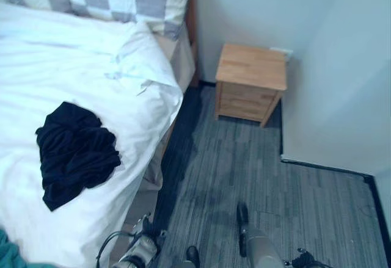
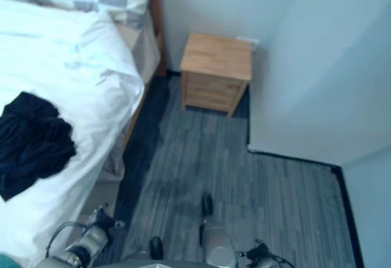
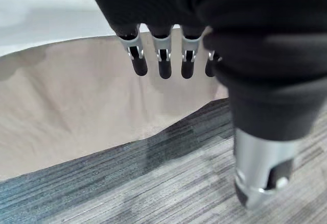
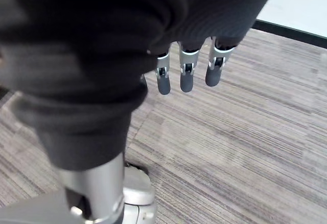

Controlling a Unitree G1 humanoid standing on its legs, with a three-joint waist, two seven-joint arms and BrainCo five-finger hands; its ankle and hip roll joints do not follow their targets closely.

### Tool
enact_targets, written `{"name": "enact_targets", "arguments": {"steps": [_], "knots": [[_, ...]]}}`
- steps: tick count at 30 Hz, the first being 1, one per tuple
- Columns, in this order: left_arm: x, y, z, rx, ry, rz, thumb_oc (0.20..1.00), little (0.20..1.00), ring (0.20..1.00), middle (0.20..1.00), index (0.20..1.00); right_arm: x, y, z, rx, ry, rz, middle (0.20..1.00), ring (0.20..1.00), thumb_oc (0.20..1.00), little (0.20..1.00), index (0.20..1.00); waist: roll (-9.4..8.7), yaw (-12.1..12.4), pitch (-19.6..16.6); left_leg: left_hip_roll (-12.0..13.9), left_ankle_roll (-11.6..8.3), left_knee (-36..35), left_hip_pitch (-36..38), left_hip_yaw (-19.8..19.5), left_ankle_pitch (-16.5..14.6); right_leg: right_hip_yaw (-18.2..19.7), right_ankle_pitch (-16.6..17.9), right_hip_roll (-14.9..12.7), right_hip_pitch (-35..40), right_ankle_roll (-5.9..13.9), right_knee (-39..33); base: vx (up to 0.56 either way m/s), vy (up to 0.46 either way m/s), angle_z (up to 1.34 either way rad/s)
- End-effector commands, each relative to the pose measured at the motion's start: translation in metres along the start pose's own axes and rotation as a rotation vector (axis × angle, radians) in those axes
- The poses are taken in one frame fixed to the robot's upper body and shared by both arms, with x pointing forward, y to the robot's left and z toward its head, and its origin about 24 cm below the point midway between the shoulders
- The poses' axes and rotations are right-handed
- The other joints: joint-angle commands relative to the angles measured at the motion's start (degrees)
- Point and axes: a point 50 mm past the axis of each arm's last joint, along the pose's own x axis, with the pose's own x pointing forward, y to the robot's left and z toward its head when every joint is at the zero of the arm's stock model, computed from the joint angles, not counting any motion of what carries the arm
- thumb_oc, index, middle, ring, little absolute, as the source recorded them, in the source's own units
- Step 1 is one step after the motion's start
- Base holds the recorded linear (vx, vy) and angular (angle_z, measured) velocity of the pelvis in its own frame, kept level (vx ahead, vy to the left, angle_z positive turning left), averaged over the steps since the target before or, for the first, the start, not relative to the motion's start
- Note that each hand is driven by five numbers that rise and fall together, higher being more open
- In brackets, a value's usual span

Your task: Tidy up the quilt and then pick up the clothes from the bed and put them into the laundry hamper.

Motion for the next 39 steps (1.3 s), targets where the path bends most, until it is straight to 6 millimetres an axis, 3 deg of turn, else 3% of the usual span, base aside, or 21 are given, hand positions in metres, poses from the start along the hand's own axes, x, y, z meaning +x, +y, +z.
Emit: {"name": "enact_targets", "arguments": {"steps": [1,3,5,7,9,10,12,14,15,16,20,21,23,26,27,28,31,32,33,35,39], "knots": [[0.0,0.005,-0.003,0.031,-0.016,0.035,1.0,1.0,1.0,1.0,1.0,0.003,-0.008,0.009,-0.018,-0.013,-0.028,1.0,1.0,1.0,1.0,1.0,-0.53,-0.2,1.2,1.9,-4.86,2.5,4.7,4.7,-3.2,0.0,2.0,0.7,5.6,2.31,4.2,0.31,-0.217,0.13],[-0.002,0.0,-0.01,0.024,0.006,0.016,1.0,1.0,1.0,1.0,1.0,0.003,-0.011,0.006,-0.08,-0.009,-0.023,1.0,1.0,1.0,1.0,1.0,-0.05,-0.2,1.2,4.6,-5.87,12.0,1.9,3.0,0.1,-1.0,1.7,2.2,7.9,0.64,5.3,0.47,-0.394,0.52],[-0.002,-0.002,-0.011,-0.01,0.014,0.018,1.0,1.0,1.0,1.0,1.0,0.004,-0.019,0.011,-0.151,-0.035,-0.047,1.0,1.0,1.0,1.0,1.0,-0.86,1.8,3.2,6.4,-6.25,30.3,-7.9,0.9,6.3,-4.5,0.6,1.4,11.2,-2.59,4.8,0.29,-0.447,0.82],[-0.002,-0.002,-0.009,-0.028,0.012,0.032,1.0,1.0,1.0,1.0,1.0,0.006,-0.03,0.021,-0.174,-0.067,-0.079,1.0,1.0,1.0,1.0,1.0,-2.38,2.7,5.0,8.7,-5.36,39.9,-15.3,4.2,7.5,-7.6,-1.1,0.3,14.4,-4.79,3.8,0.19,-0.399,1.06],[-0.004,-0.006,-0.01,-0.026,0.012,0.022,1.0,1.0,1.0,1.0,1.0,0.008,-0.04,0.026,-0.221,-0.068,-0.11,1.0,1.0,1.0,1.0,1.0,-2.28,4.3,5.2,10.0,-5.65,35.3,-19.7,11.9,6.1,-11.5,-3.8,0.1,19.3,-5.3,2.4,0.35,-0.239,0.88],[-0.004,-0.006,-0.01,-0.026,0.012,0.022,1.0,1.0,1.0,1.0,1.0,0.008,-0.04,0.025,-0.221,-0.068,-0.11,1.0,1.0,1.0,1.0,1.0,-2.32,4.3,5.2,9.9,-5.62,35.2,-19.6,11.9,6.1,-11.6,-3.8,0.0,19.4,-5.27,2.4,0.34,-0.11,0.85],[-0.006,-0.013,-0.019,-0.03,0.034,0.0,1.0,1.0,1.0,1.0,1.0,0.008,-0.045,0.027,-0.179,-0.076,-0.125,1.0,1.0,1.0,1.0,1.0,-2.19,4.8,3.9,7.8,-6.09,27.1,-20.9,17.9,4.1,-14.4,-6.6,0.4,23.5,-4.53,1.3,0.41,-0.033,0.72],[-0.012,-0.022,-0.04,-0.009,0.108,-0.037,1.0,1.0,1.0,1.0,1.0,0.008,-0.049,0.03,-0.123,-0.088,-0.139,1.0,1.0,1.0,1.0,1.0,-0.65,4.9,2.4,8.4,-6.94,13.2,-19.2,30.7,7.9,-19.6,-10.0,2.4,27.1,-3.73,2.0,0.48,0.01,0.69],[-0.012,-0.023,-0.041,-0.006,0.108,-0.039,1.0,1.0,1.0,1.0,1.0,0.008,-0.049,0.029,-0.123,-0.086,-0.14,1.0,1.0,1.0,1.0,1.0,-0.76,4.8,2.5,7.9,-7.01,12.6,-18.8,30.6,8.0,-19.8,-10.3,2.2,27.3,-3.63,2.2,0.47,0.017,0.88],[-0.017,-0.029,-0.057,0.009,0.166,-0.073,1.0,1.0,1.0,1.0,1.0,0.007,-0.047,0.027,-0.107,-0.081,-0.136,1.0,1.0,1.0,1.0,1.0,-0.11,4.4,1.0,8.6,-5.8,8.6,-16.1,35.3,8.4,-23.7,-11.5,3.1,28.4,-3.07,5.2,0.26,0.029,0.8],[-0.02,-0.03,-0.067,0.041,0.194,-0.092,1.0,1.0,1.0,1.0,1.0,0.007,-0.04,0.027,-0.127,-0.089,-0.113,1.0,1.0,1.0,1.0,1.0,-0.69,5.0,0.3,4.9,-3.07,6.3,-14.1,31.5,7.0,-26.2,-11.4,1.4,27.1,-1.12,15.0,0.33,0.111,0.81],[-0.019,-0.026,-0.069,0.083,0.197,-0.099,1.0,1.0,1.0,1.0,1.0,0.006,-0.033,0.031,-0.126,-0.105,-0.094,1.0,1.0,1.0,1.0,1.0,-1.16,4.5,0.6,2.8,-0.85,3.8,-11.0,30.6,5.2,-27.1,-7.1,-1.3,23.7,2.26,27.7,0.27,0.154,0.8],[-0.013,-0.011,-0.064,0.083,0.175,-0.053,1.0,1.0,1.0,1.0,1.0,0.004,-0.034,0.06,-0.133,-0.216,-0.095,1.0,1.0,1.0,1.0,1.0,-1.68,3.0,2.1,1.4,0.14,1.9,-8.0,28.5,4.5,-23.2,-1.8,-1.7,16.7,3.85,40.5,0.28,0.088,0.96],[-0.008,0.003,-0.056,0.067,0.148,-0.002,1.0,1.0,1.0,1.0,1.0,0.0,-0.042,0.083,-0.141,-0.316,-0.127,1.0,1.0,1.0,1.0,1.0,-1.9,2.7,2.7,1.4,0.32,0.7,-6.5,26.5,4.3,-20.5,-2.7,-1.9,12.7,4.6,44.3,0.17,-0.111,1.61],[-0.001,0.025,-0.036,0.043,0.061,0.075,1.0,1.0,1.0,1.0,1.0,-0.027,-0.082,0.145,-0.337,-0.633,-0.288,1.0,1.0,1.0,1.0,1.0,-2.77,2.8,3.3,2.5,-1.06,0.7,-5.9,23.7,4.1,-17.8,-5.0,-4.4,11.5,2.71,34.8,0.21,-0.199,1.06],[-0.001,0.025,-0.036,0.042,0.06,0.073,1.0,1.0,1.0,1.0,1.0,-0.027,-0.083,0.144,-0.339,-0.631,-0.288,1.0,1.0,1.0,1.0,1.0,-2.63,2.6,3.3,2.6,-1.11,0.7,-5.9,23.5,4.1,-18.0,-4.9,-4.4,11.7,2.69,34.6,0.29,-0.277,0.97],[0.003,0.036,-0.02,0.022,0.002,0.11,1.0,1.0,1.0,1.0,1.0,-0.075,-0.127,0.196,-0.549,-0.916,-0.462,1.0,1.0,1.0,1.0,1.0,-3.32,2.0,2.7,3.1,-3.31,0.1,-5.6,19.8,3.1,-14.0,-4.8,-4.6,13.5,2.24,13.8,0.21,-0.182,0.89],[0.003,0.036,-0.02,0.022,0.002,0.11,1.0,1.0,1.0,1.0,1.0,-0.075,-0.127,0.196,-0.549,-0.915,-0.462,1.0,1.0,1.0,1.0,1.0,-3.31,2.0,2.7,3.1,-3.31,0.1,-5.5,19.8,3.1,-14.0,-4.8,-4.6,13.5,2.23,13.8,0.3,-0.397,0.8],[0.005,0.038,-0.013,0.052,-0.007,0.103,1.0,1.0,1.0,1.0,1.0,-0.122,-0.158,0.238,-0.665,-1.092,-0.627,1.0,1.0,1.0,1.0,1.0,-4.6,0.2,2.0,2.9,-4.29,0.0,-6.5,15.0,3.7,0.2,-0.8,0.7,11.8,2.67,4.1,0.2,-0.339,0.86],[0.005,0.038,-0.013,0.06,-0.005,0.101,1.0,1.0,1.0,1.0,1.0,-0.129,-0.161,0.244,-0.66,-1.118,-0.646,1.0,1.0,1.0,1.0,1.0,-4.62,0.3,1.7,3.1,-4.61,0.0,-6.9,13.9,3.7,1.4,0.1,1.0,11.0,2.68,3.1,0.18,-0.271,1.32],[0.003,0.029,-0.02,0.093,0.005,0.084,1.0,1.0,1.0,1.0,1.0,-0.186,-0.163,0.304,-0.647,-1.354,-0.749,1.0,1.0,1.0,1.0,1.0,-4.51,1.8,1.1,3.2,-5.15,0.0,-6.3,11.5,4.0,0.2,1.1,0.4,12.8,1.91,0.3,0.17,-0.248,0.81]]}}
